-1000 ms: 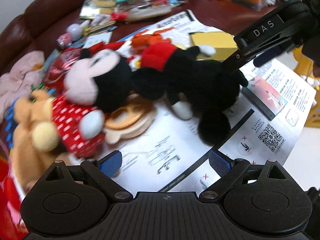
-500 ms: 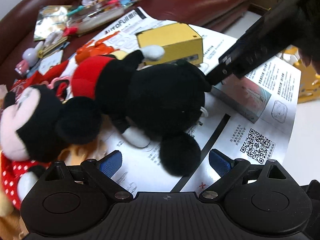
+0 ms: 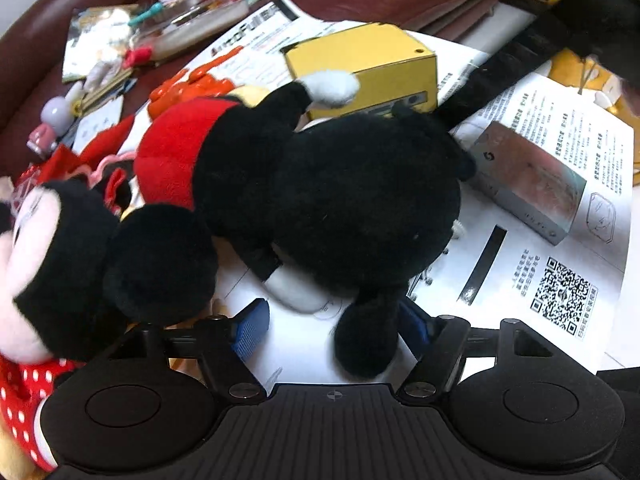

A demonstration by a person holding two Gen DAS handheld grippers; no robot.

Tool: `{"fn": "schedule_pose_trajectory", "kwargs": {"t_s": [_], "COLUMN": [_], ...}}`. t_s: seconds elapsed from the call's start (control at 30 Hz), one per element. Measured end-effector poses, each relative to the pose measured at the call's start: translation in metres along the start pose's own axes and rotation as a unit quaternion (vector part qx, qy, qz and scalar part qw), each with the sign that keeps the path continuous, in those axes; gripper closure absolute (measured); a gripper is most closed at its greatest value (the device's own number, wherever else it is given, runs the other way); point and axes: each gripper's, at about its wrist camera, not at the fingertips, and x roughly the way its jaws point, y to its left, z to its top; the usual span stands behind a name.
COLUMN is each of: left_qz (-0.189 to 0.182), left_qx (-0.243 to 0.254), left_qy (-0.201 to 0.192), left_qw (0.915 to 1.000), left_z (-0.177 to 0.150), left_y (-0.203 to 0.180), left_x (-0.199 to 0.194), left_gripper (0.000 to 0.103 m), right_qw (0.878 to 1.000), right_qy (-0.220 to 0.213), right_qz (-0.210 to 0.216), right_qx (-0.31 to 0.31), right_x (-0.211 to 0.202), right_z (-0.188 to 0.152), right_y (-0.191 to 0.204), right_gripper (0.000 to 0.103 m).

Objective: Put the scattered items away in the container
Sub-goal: 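Close the right tool on the Mickey plush's body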

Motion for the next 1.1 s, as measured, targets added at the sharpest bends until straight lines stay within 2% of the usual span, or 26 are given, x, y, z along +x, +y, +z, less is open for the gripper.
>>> {"fn": "schedule_pose_trajectory", "kwargs": {"t_s": [0.07,0.1,0.13,0.2,0.23,0.4,0.7,0.87,0.97,1.1], "left_qz": [0.0,0.002,0.004,0.005,0.007,-0.005,-0.037,-0.045,-0.054,-0.043], "left_qx": [0.009,0.014,0.018,0.027,0.03,0.006,-0.052,-0.067,-0.073,-0.079], "left_qy": [-0.01,-0.019,-0.019,-0.017,-0.019,-0.018,-0.036,-0.042,-0.042,-0.033], "left_qw": [0.9999,0.9997,0.9996,0.9995,0.9993,0.9998,0.9973,0.9959,0.995,0.9954], "left_z": [0.004,0.005,0.006,0.004,0.001,-0.01,-0.05,-0.073,-0.087,-0.106], "left_y": [-0.003,-0.004,-0.005,-0.006,-0.008,-0.005,-0.02,-0.026,-0.025,-0.02], "left_x": [0.0,0.0,0.0,0.001,0.0,-0.008,-0.045,-0.062,-0.071,-0.078], "left_gripper": [0.023,0.024,0.025,0.025,0.025,0.026,0.024,0.024,0.022,0.021], "right_qw": [0.999,0.998,0.997,0.996,0.995,0.991,0.985,0.983,0.978,0.975], "right_qy": [0.016,0.028,0.036,0.039,0.039,0.048,0.064,0.068,0.074,0.082], "right_qz": [0.031,0.05,0.065,0.082,0.091,0.124,0.158,0.171,0.193,0.206], "right_qx": [0.03,0.034,0.033,0.018,0.014,0.02,0.0,-0.013,-0.015,-0.017], "right_x": [0.007,0.01,0.01,0.006,0.003,-0.01,-0.039,-0.055,-0.06,-0.056], "right_z": [0.002,0.001,-0.001,-0.005,-0.006,-0.016,-0.044,-0.06,-0.069,-0.077], "right_y": [0.0,0.003,0.008,0.019,0.024,0.037,0.063,0.077,0.087,0.108], "right_gripper": [0.056,0.061,0.074,0.09,0.094,0.101,0.101,0.101,0.101,0.1]}}
